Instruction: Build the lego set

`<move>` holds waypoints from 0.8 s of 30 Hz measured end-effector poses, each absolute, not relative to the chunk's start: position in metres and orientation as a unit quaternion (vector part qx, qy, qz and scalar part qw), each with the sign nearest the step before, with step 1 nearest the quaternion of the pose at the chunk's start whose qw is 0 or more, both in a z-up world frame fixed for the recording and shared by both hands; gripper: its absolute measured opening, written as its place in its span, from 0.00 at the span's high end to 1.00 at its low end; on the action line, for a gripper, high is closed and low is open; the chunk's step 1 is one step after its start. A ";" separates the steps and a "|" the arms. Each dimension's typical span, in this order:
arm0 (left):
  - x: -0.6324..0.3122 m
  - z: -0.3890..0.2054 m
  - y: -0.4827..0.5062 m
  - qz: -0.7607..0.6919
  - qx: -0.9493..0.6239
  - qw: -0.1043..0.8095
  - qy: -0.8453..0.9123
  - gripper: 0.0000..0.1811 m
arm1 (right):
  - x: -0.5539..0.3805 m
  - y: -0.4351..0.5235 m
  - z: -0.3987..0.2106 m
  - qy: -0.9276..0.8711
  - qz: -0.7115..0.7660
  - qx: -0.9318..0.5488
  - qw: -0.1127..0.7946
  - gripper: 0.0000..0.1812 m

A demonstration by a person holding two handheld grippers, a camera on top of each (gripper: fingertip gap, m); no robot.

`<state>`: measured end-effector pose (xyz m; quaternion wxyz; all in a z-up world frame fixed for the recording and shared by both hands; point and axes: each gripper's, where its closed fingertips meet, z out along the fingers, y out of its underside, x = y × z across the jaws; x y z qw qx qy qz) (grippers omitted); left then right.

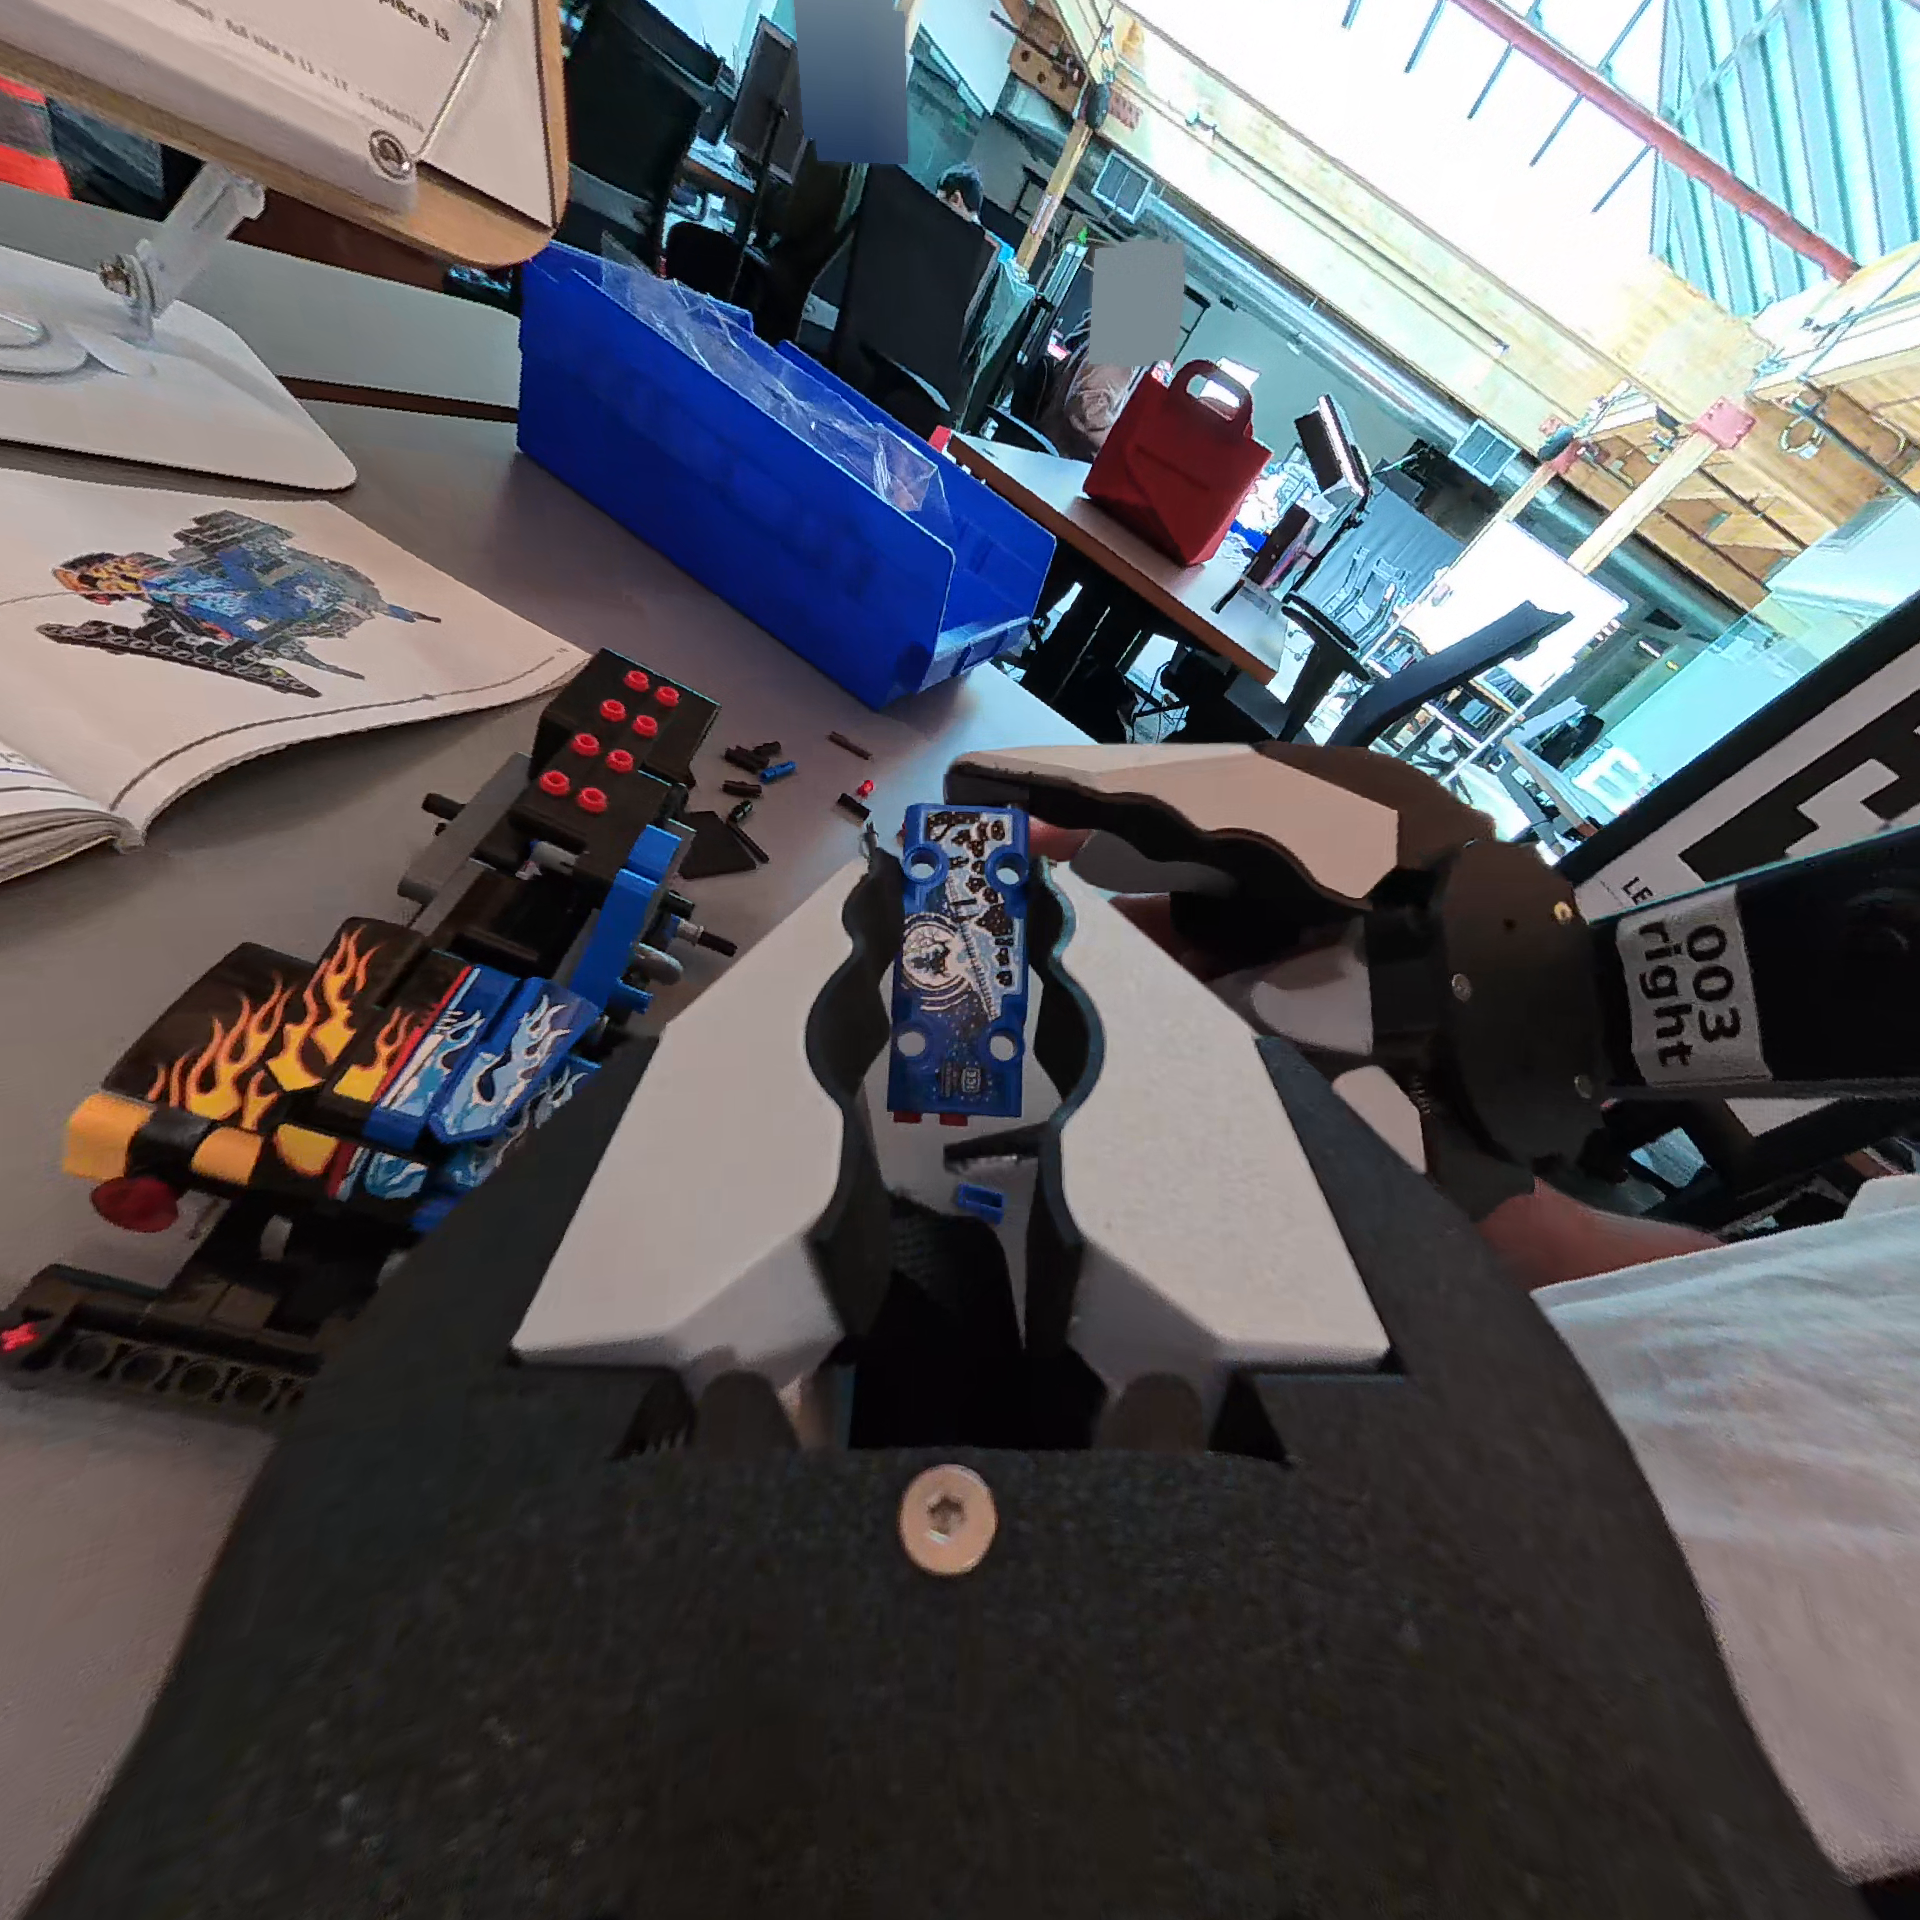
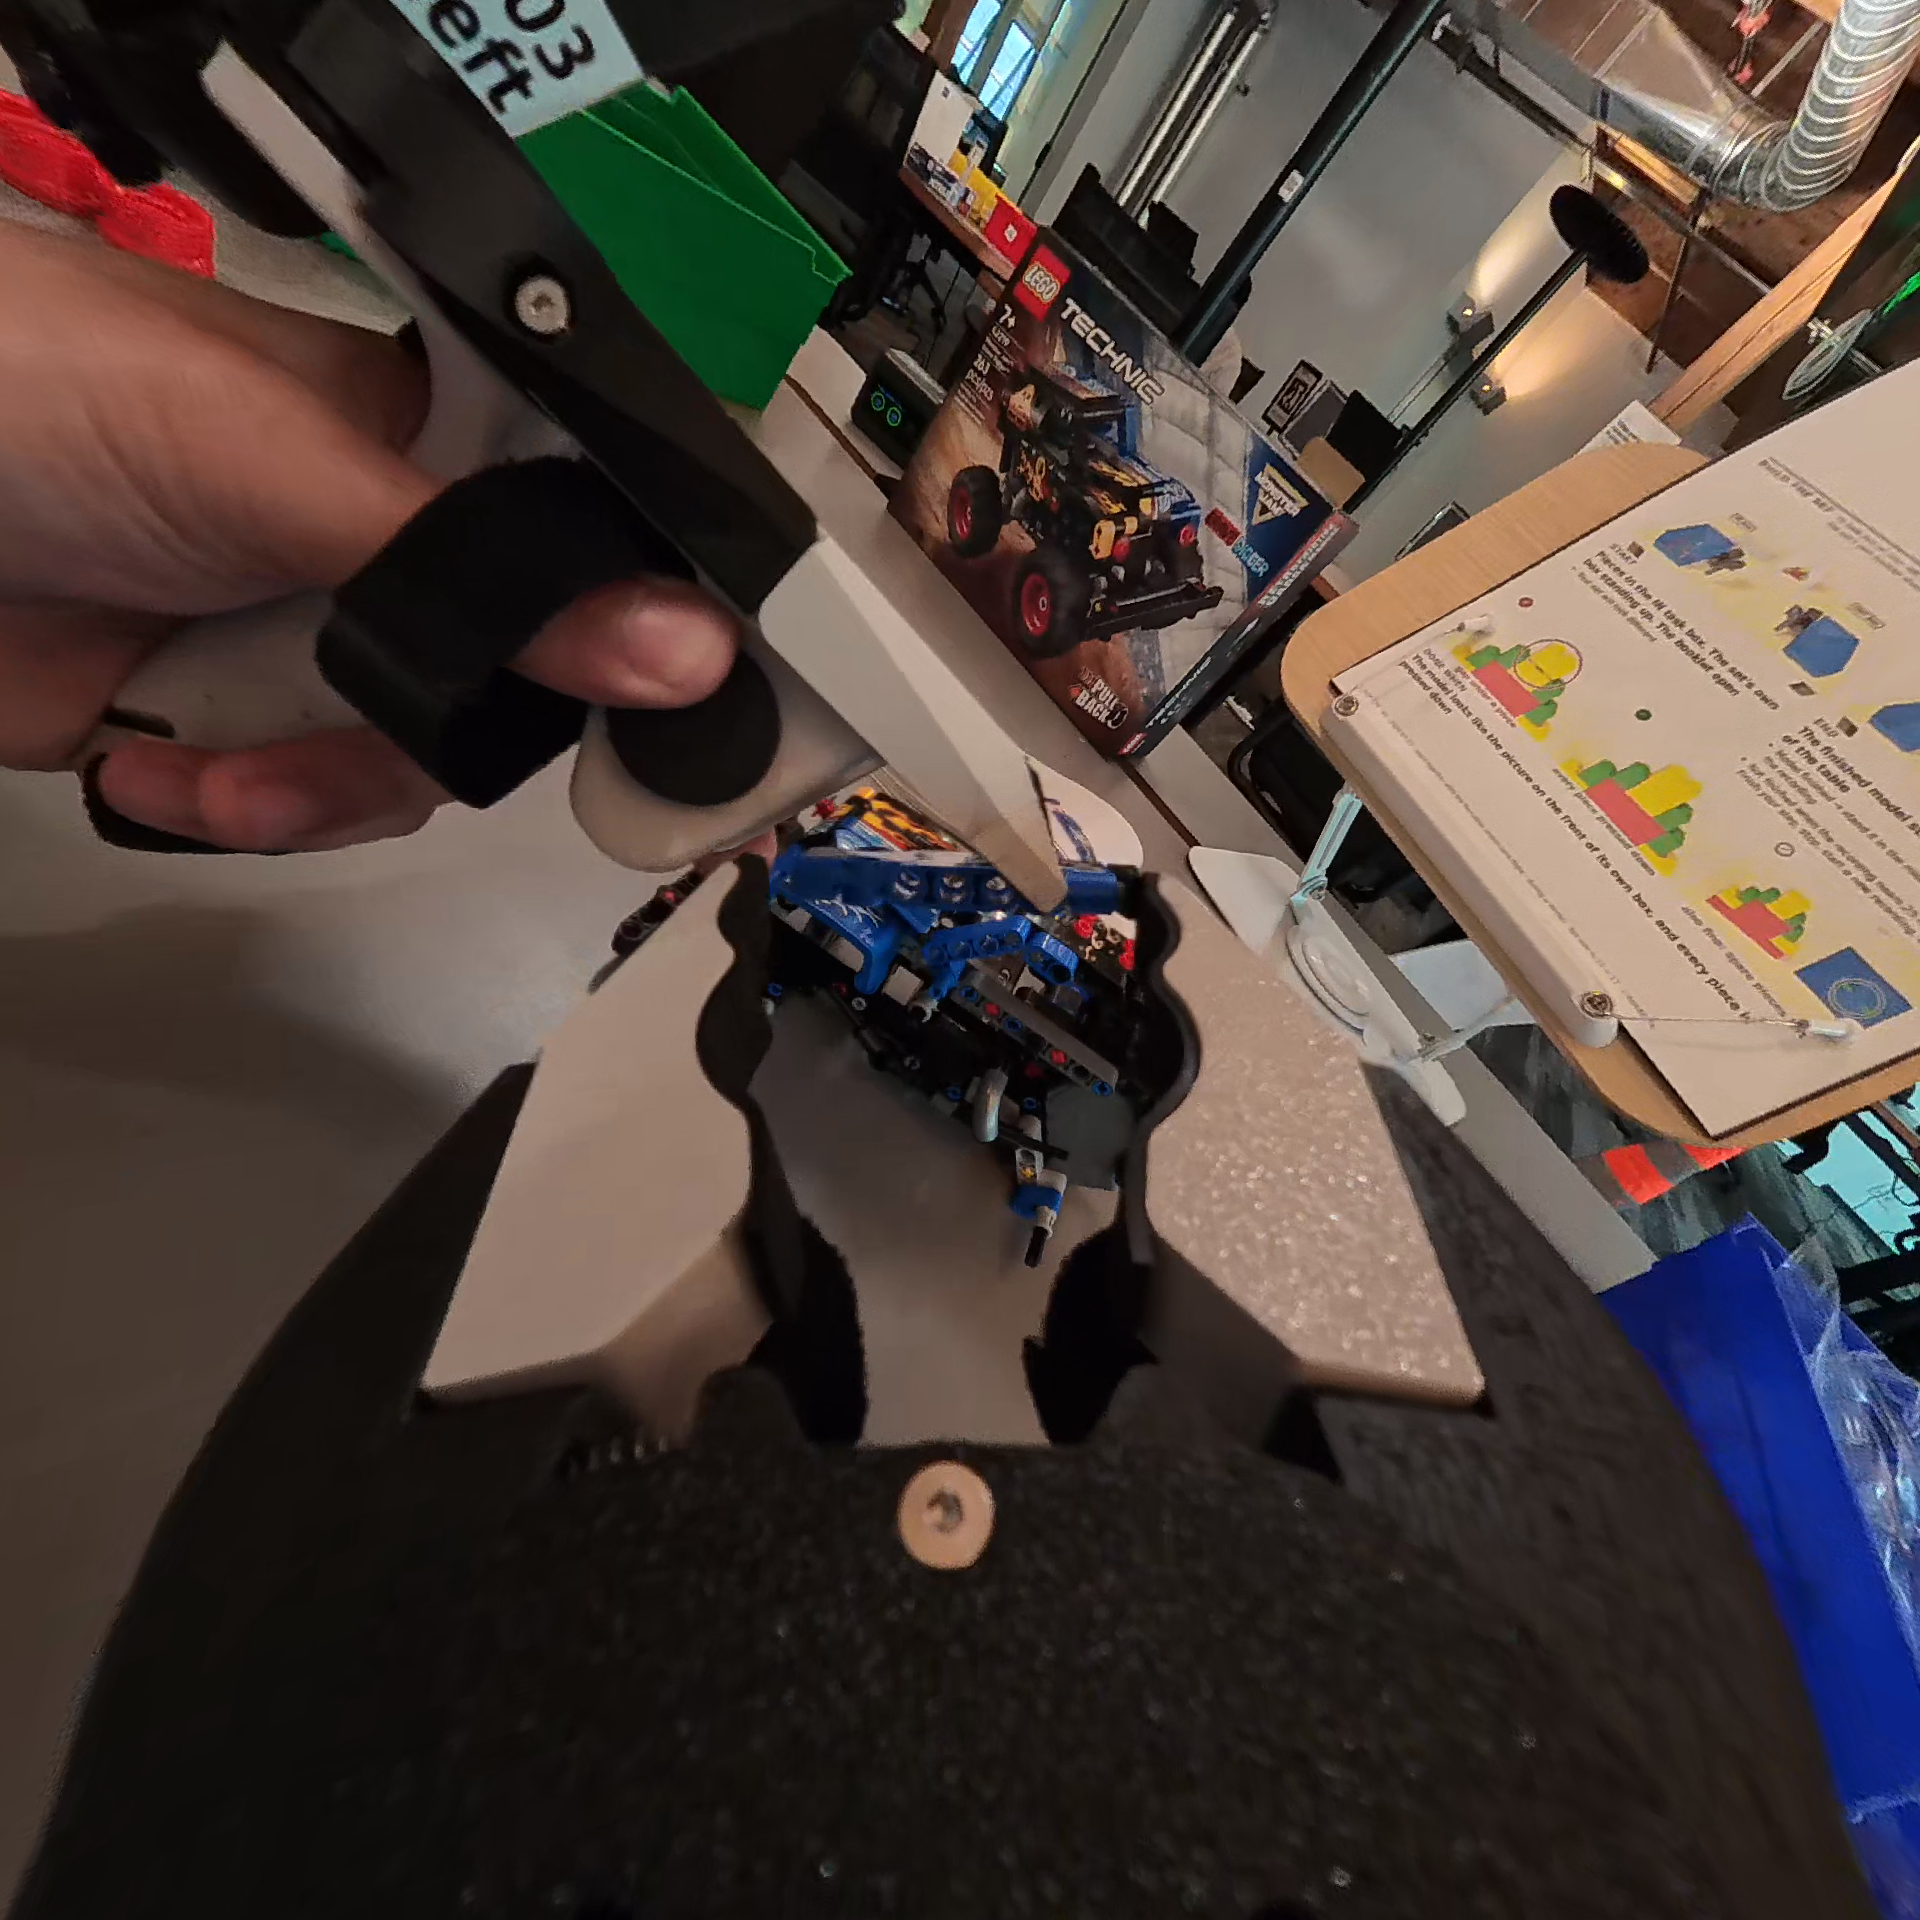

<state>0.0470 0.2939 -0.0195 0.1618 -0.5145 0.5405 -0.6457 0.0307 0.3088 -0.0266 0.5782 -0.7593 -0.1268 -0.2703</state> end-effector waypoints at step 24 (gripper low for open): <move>0.047 -0.021 0.292 -0.625 -0.514 0.179 0.559 0.88 | 0.037 0.307 -0.030 -0.142 -0.323 -0.752 0.557 0.65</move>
